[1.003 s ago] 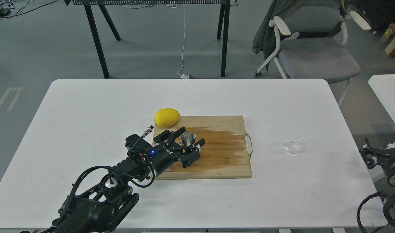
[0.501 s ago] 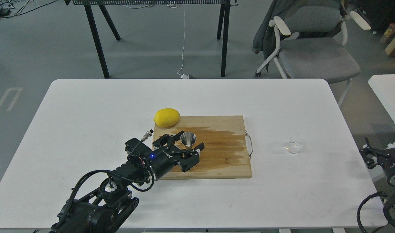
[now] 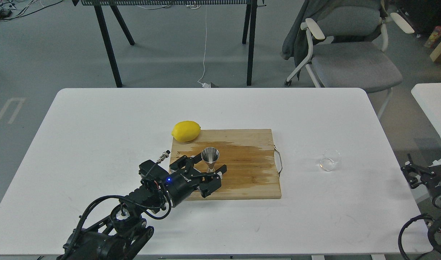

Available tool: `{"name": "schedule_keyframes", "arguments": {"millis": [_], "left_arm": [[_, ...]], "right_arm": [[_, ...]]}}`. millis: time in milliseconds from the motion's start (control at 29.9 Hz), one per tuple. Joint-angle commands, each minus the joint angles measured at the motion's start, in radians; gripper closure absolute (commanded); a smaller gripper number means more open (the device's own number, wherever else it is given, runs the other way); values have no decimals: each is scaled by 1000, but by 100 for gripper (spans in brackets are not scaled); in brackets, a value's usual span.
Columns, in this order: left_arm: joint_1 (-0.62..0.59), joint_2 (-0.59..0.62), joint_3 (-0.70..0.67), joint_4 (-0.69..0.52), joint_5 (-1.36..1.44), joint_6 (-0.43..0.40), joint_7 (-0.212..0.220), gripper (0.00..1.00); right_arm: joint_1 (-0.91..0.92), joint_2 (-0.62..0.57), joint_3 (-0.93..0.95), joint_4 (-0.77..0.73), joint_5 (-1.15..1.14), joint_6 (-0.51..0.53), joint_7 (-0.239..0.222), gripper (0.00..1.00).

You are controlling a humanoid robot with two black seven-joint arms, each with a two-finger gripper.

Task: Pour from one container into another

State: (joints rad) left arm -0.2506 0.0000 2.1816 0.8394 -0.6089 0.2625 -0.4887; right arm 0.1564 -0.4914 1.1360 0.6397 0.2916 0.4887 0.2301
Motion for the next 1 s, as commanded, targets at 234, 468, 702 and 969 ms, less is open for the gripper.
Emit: {"name": "schedule_keyframes", "arguments": {"millis": [234,468,702,969], "left_arm": [[19,0,-17,-9,0,0,0,5],[33,0,-39,-9,0,0,0,5],[66,0,-49,-8,8,1,0,5],[88,0,-88,20,8,1,0,6]], "right_arm": [[0,-1,-1,0,0,0,0,0],[-1,1,-1,0,0,0,0,0],[-1,1,1,0,0,0,0,0],[-1,-1,2,-2,0,0,0,0]]}}
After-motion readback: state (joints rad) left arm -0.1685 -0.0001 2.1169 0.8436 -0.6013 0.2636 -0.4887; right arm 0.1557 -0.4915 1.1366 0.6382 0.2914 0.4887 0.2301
